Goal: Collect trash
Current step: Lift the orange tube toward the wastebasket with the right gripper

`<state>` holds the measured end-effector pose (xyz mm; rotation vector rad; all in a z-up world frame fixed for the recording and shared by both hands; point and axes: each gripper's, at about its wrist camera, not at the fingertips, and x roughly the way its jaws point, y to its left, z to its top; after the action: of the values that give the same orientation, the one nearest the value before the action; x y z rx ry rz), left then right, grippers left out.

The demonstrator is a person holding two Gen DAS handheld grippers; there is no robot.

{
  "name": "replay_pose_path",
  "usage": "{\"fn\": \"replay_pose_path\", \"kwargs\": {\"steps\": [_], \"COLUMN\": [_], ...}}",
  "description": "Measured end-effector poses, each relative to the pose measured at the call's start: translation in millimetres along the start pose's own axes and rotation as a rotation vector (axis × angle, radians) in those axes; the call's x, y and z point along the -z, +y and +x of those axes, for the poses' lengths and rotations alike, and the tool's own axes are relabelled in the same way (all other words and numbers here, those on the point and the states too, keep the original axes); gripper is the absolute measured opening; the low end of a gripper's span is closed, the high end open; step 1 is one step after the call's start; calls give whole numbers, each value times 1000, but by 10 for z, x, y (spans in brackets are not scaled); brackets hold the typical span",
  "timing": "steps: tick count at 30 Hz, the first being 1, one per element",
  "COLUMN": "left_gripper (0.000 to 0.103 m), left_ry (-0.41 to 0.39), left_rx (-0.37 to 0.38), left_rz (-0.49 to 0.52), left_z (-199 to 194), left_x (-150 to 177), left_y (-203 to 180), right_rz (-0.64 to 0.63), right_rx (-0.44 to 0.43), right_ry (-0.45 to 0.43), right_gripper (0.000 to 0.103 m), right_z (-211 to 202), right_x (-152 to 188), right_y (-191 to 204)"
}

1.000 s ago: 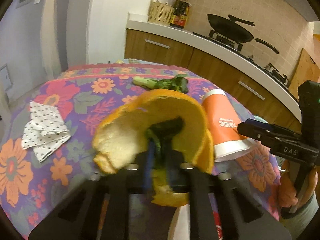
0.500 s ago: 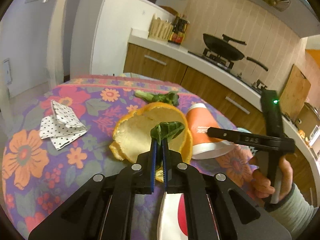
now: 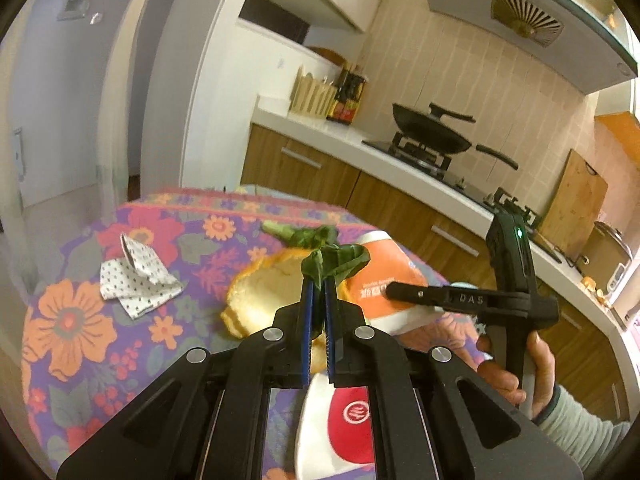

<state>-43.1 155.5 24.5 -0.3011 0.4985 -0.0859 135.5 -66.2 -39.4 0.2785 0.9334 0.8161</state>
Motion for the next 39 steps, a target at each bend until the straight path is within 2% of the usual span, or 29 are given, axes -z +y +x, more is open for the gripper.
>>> {"fn": "replay_pose_path", "kwargs": {"steps": [10, 17, 28, 39], "left_gripper": [3, 3, 3, 3], "left_ry": [-40, -22, 77, 205], "left_rx": [38, 90, 201, 285], "left_rz": [82, 149, 262, 398], "left_z": [-97, 70, 667, 1303], "left_x": [-179, -228, -119, 191], "left_y": [-467, -934, -1895, -2871], "right_rz": [-63, -68, 21, 162], "right_rx": [107, 254, 439, 519], "right_ry": [-195, -338, -486, -515], "right_gripper": [20, 20, 20, 20], "right_z": [-733, -1404, -2324, -2707], "right_x": [76, 227, 443, 683], "right_y": [42, -175, -851, -1543]}}
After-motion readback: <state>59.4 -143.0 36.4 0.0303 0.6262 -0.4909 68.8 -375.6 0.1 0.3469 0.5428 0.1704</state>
